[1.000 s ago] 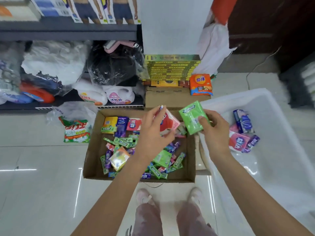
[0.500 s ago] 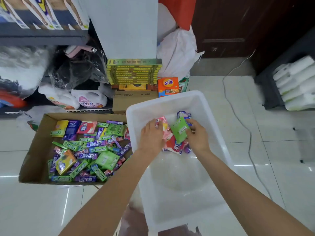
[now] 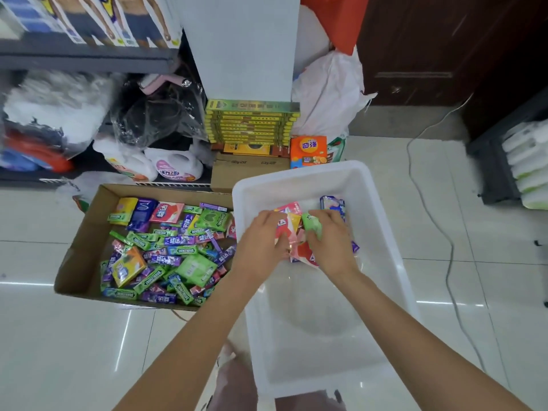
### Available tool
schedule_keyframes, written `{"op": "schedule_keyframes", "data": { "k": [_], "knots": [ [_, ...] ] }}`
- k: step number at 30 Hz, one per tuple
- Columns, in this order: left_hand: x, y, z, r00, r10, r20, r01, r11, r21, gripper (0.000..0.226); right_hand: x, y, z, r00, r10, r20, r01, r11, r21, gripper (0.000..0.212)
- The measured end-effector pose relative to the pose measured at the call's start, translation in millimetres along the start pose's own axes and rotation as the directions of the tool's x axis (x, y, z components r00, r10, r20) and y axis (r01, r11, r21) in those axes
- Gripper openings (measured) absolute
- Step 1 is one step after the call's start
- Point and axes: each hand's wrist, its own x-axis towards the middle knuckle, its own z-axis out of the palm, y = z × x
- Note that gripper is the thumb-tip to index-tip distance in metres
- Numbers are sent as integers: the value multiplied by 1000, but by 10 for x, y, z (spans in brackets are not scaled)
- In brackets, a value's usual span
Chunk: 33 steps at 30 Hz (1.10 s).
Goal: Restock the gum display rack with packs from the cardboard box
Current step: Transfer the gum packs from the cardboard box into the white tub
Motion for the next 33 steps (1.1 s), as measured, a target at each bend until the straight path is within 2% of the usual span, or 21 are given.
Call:
{"op": "schedule_keyframes", "data": {
  "k": [6,11,15,20,26,31,33],
  "knots": [
    [-236,-505,-624,965,-105,-241,86,992,-89,33,-87,-785,290,958,-283,52,282,959,17,35],
    [-454,-1478,-1107,929,-274,-250,272,961,-43,34,-131,-1436,888,916,-373,145,373,927,29,31],
    [-679,-2315,-1424,909,-391,-146,393,920,-18,36,-122,-1807,1578,905,-316,285,336,942,-22,32],
    [-831,-3190,-1600,899,-432,73,421,898,123,51,-148,-2024,2401,903,-126,411,161,986,-50,32],
    [-784,-3625,-1444,902,-330,278,308,944,121,69,-50,-2061,3055,889,23,458,47,989,-140,44],
    [-711,-3750,-1350,915,-276,295,235,957,169,79,48,-2094,3322,890,44,454,19,991,-133,50],
    [-702,-3772,-1318,912,-277,303,228,956,186,82,73,-2113,3388,907,74,415,-37,995,-96,46]
  ]
}}
